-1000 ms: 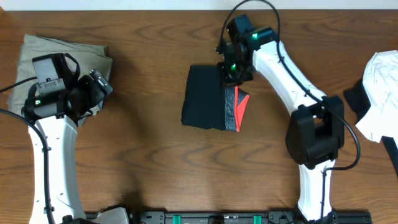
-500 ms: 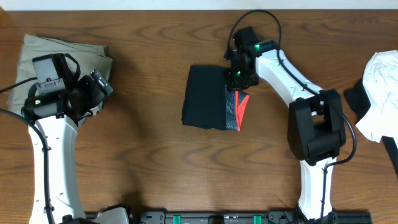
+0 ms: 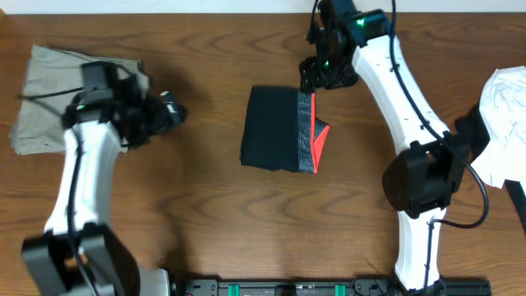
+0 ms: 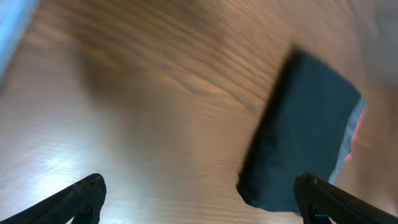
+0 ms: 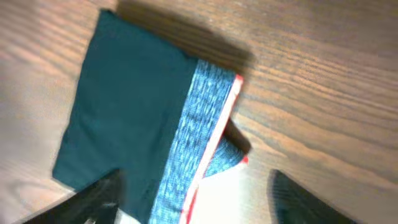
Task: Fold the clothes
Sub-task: 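Move the left gripper right and grasp the folded leggings bundle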
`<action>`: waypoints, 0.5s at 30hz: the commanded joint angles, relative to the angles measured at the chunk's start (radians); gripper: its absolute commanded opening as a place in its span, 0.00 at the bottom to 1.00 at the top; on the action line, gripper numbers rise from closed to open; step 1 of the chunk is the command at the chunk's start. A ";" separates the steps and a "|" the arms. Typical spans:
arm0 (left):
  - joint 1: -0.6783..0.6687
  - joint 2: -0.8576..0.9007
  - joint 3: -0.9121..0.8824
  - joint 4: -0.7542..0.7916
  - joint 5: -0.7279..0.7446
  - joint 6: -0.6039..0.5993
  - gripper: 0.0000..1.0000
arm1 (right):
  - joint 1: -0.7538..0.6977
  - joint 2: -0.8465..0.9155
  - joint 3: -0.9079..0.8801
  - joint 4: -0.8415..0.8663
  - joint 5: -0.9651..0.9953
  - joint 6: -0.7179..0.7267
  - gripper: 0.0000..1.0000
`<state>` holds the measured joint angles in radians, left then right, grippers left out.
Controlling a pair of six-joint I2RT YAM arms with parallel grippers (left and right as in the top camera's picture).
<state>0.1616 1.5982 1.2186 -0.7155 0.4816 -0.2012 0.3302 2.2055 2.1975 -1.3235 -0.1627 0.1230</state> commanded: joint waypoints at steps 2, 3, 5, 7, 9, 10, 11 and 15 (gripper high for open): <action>-0.047 0.118 -0.007 0.057 0.123 0.064 0.98 | -0.006 -0.017 0.030 -0.037 -0.037 0.025 0.99; -0.056 0.149 -0.007 0.077 0.158 0.075 0.98 | -0.009 -0.018 0.030 -0.040 -0.037 0.042 0.99; -0.074 0.200 -0.007 0.108 0.226 0.106 0.98 | -0.011 -0.022 0.030 -0.039 -0.040 0.048 0.99; -0.092 0.251 -0.007 0.134 0.285 0.129 0.98 | -0.011 -0.023 0.030 -0.038 -0.052 0.047 0.99; -0.108 0.286 -0.007 0.153 0.320 0.144 0.98 | -0.011 -0.023 0.030 -0.039 -0.055 0.043 0.99; -0.115 0.305 -0.007 0.163 0.336 0.151 0.98 | -0.011 -0.023 0.030 -0.040 -0.056 0.039 0.99; -0.124 0.322 -0.007 0.174 0.352 0.157 0.98 | -0.011 -0.023 0.030 -0.040 -0.055 0.040 0.99; -0.158 0.378 -0.007 0.203 0.399 0.165 0.98 | -0.011 -0.023 0.030 -0.042 -0.056 0.040 0.99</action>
<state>0.0231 1.9442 1.2179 -0.5220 0.7979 -0.0742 0.3271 2.2055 2.2108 -1.3643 -0.2058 0.1497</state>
